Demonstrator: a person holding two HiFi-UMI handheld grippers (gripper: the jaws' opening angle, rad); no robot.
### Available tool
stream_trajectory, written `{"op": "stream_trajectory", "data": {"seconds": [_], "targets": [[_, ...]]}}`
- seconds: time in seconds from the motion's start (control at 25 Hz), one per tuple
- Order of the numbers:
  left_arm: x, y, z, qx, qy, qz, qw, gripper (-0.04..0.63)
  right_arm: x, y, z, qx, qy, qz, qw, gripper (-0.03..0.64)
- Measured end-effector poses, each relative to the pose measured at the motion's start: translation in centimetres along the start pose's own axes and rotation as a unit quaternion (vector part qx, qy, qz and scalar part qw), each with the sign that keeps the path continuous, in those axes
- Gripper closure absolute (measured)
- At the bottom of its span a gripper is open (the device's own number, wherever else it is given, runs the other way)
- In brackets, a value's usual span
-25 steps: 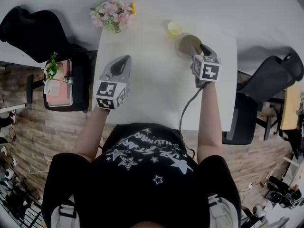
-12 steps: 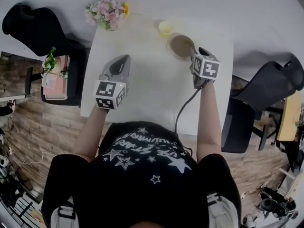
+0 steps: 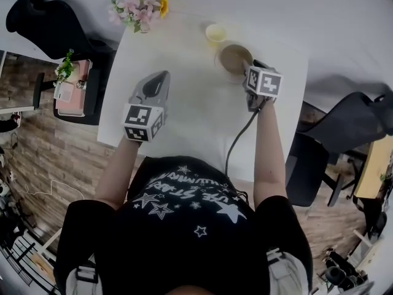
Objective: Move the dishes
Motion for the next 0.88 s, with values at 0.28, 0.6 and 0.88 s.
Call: {"op": "stream_trajectory", "data": {"seconds": [0.28,0.6,0.88], "targets": [[0.0,-0.3,0.6,0.003,0.008,-0.011,0.9999,0.584,-1.0,-0.4,0.0,0.001,0.013,0.000,1.000,0.524],[0.2,-0.8,0.9,0.001,0.014,-0.009,0.9999,0.584,-0.9,-0.7,-0.3,-0.002,0.005,0.016,1.000,0.586],[-0.4,-1.1,0.5,-0.007,0.017,0.001,0.9998,0.584,0.7,-1.1,-1.8,-0.013,-0.020,0.011,1.000,0.597]]}}
Point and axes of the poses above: the fingertips, and each gripper's own axes: x backward along the fingers, y to its left, z out of its underside, the point moved 1 cm from there along x, backward along the fingers, and after that the axes turned 1 degree about z, right-handed, at the moved point
